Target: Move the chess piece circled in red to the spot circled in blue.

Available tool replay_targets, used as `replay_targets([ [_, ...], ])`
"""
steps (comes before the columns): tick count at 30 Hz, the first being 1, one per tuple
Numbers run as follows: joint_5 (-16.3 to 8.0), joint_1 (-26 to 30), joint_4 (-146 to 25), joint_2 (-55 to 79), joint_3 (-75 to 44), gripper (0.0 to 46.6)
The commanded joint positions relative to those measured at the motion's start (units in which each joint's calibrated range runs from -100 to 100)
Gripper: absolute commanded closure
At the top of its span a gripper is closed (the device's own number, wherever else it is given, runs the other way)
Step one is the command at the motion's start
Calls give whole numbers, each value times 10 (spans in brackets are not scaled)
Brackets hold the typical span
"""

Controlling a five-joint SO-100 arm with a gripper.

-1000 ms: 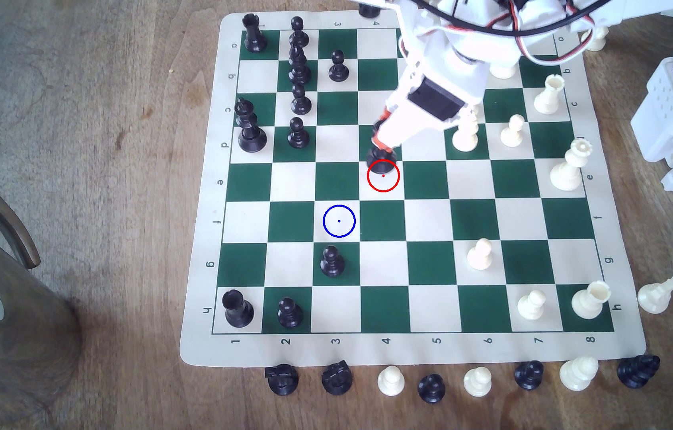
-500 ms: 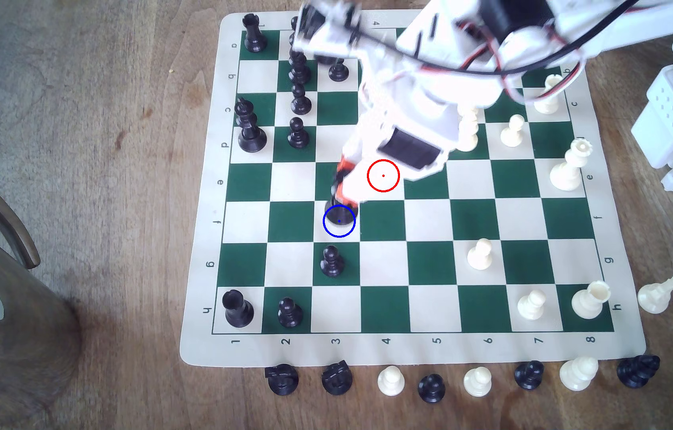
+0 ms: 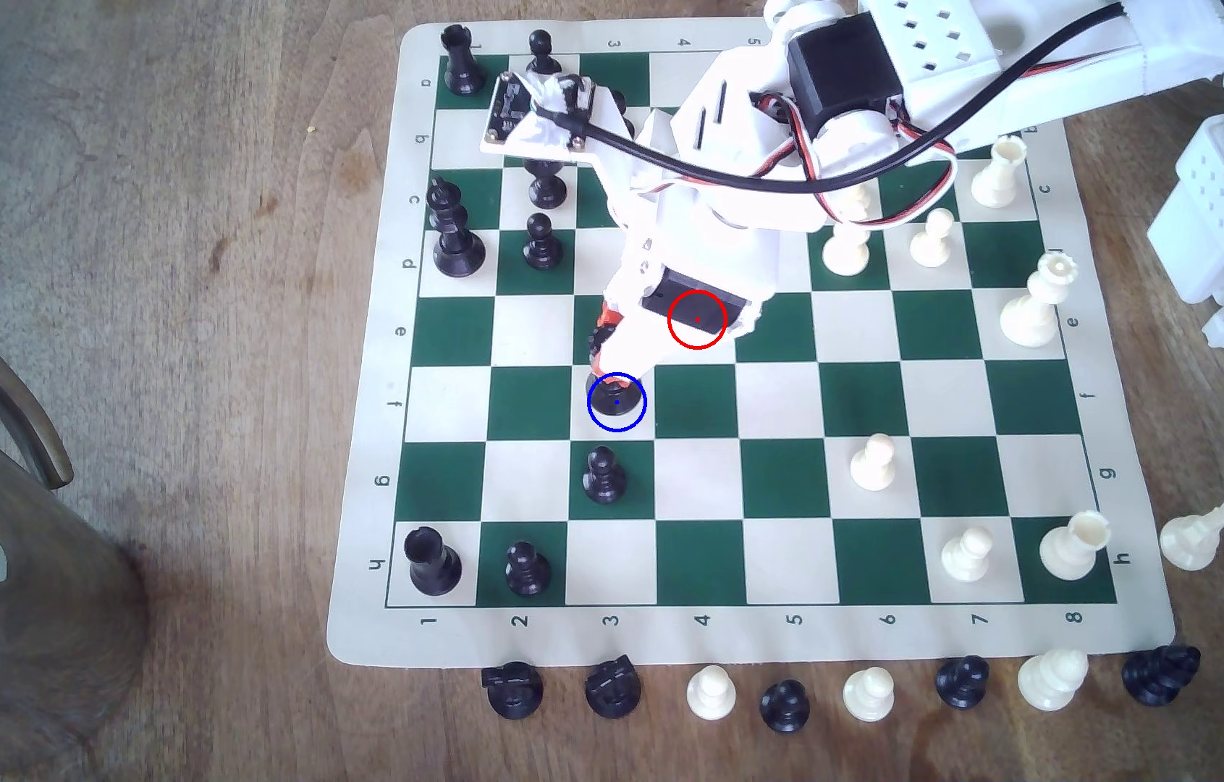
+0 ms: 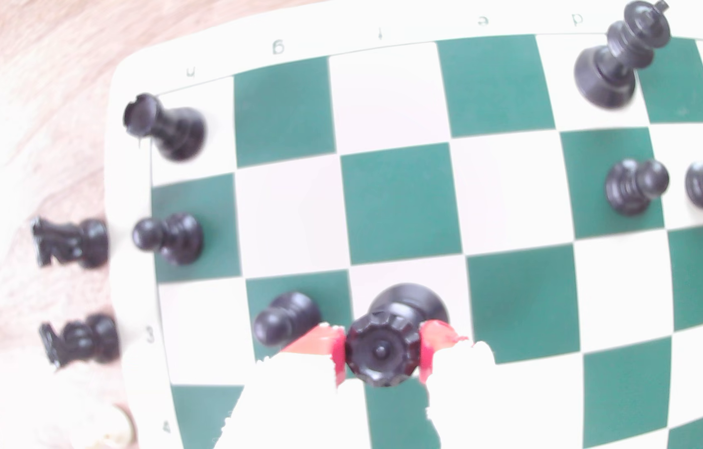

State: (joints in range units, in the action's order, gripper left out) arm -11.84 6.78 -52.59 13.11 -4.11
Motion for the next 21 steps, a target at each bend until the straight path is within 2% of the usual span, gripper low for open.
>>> replay_targets([
  [1, 1, -6, 21, -13, -33, 451],
  [21, 4, -7, 35, 1, 9, 464],
])
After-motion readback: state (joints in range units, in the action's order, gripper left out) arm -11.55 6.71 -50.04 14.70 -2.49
